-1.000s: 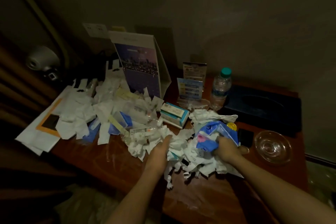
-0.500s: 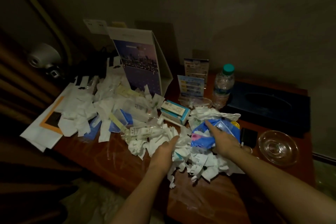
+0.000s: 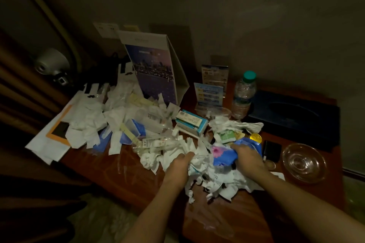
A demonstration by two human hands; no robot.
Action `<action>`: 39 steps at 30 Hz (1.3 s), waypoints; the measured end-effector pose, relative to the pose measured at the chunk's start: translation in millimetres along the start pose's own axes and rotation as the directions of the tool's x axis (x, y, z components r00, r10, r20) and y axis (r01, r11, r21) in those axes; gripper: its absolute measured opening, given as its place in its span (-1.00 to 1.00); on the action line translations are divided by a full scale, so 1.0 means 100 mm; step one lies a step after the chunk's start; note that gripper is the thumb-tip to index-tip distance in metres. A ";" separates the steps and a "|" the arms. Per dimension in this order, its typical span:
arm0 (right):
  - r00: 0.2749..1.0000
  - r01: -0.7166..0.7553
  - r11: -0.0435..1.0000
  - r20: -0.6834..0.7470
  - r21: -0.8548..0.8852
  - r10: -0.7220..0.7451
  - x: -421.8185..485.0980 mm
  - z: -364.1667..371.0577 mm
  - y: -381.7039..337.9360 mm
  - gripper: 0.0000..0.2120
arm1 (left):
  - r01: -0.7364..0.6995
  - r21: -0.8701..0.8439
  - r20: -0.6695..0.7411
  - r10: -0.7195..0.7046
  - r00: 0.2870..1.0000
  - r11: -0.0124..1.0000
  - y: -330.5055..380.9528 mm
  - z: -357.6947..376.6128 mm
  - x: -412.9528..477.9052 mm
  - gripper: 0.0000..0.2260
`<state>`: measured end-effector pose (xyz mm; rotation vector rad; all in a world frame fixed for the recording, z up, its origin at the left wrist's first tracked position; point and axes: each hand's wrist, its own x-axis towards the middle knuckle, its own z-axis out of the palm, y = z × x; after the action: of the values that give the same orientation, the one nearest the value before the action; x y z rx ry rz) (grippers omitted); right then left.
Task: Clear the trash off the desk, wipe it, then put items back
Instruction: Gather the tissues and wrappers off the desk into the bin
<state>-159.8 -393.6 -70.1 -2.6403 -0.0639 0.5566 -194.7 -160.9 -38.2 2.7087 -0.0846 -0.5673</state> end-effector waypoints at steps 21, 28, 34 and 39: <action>0.901 -0.157 0.970 -0.377 0.184 0.217 -1.16 -0.73 -0.50 -0.62 | -0.484 -0.072 -0.296 0.445 0.845 0.872 0.59 -0.81 -0.30 -0.59; 0.794 -0.250 0.930 -0.492 0.270 0.356 -1.73 -0.91 -0.57 -0.86 | -0.646 -0.018 -0.308 0.611 0.729 0.763 0.75 -0.85 -0.37 -0.63; 0.729 -0.378 0.885 -0.501 0.273 0.466 -2.18 -0.89 -0.51 -0.70 | -0.708 0.000 -0.285 0.679 0.676 0.706 1.02 -0.72 -0.61 -0.67; 0.707 -0.374 0.873 -0.513 0.313 0.487 -2.40 -0.94 -0.35 -0.75 | -0.750 0.052 -0.275 0.731 0.624 0.660 1.33 -0.65 -0.76 -0.66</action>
<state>-341.8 -432.0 111.6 -2.5126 0.7819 -0.1369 -236.0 -252.5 94.3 2.3385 -1.0422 0.0693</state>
